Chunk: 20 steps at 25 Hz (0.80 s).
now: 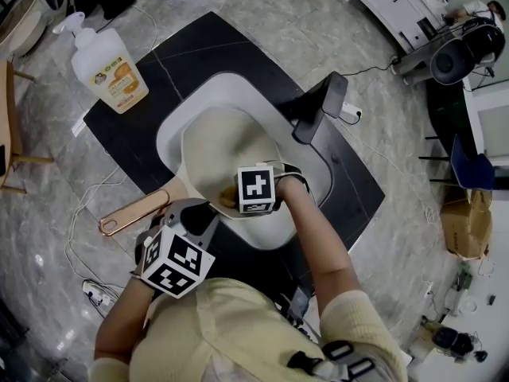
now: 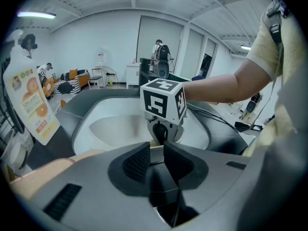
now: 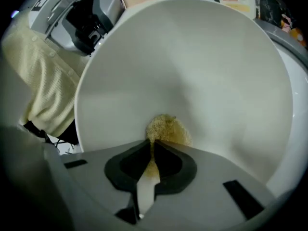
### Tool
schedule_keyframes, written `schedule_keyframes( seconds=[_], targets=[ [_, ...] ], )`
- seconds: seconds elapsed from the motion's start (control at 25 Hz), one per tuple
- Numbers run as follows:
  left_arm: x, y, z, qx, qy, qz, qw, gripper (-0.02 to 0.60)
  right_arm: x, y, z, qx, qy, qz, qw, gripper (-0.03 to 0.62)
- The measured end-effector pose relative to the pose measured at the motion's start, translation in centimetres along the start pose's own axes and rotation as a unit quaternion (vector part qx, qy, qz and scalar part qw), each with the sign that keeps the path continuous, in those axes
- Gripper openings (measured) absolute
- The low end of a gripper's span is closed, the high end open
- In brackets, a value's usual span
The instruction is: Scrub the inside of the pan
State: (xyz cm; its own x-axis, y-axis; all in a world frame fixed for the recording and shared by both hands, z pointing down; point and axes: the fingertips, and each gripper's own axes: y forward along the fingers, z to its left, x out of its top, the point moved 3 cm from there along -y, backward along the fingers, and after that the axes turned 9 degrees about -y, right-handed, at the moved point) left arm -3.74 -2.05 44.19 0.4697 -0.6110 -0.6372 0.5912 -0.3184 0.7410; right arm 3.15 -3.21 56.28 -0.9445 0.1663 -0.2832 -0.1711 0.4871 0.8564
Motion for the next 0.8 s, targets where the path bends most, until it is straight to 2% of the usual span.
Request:
schedule_keyframes(
  seconds=[0.32,0.8],
  targets=[
    [0.0,0.1,0.1,0.002,0.000,-0.001,1.0000,0.094,-3.5,0.6,-2.0,-0.030,0.055,0.074,0.995,0.038],
    [0.0,0.1,0.0,0.002,-0.003,0.000,1.0000,0.094,-6.3,0.9,-5.5,-0.095,0.132,0.097,0.982,0.038]
  ],
)
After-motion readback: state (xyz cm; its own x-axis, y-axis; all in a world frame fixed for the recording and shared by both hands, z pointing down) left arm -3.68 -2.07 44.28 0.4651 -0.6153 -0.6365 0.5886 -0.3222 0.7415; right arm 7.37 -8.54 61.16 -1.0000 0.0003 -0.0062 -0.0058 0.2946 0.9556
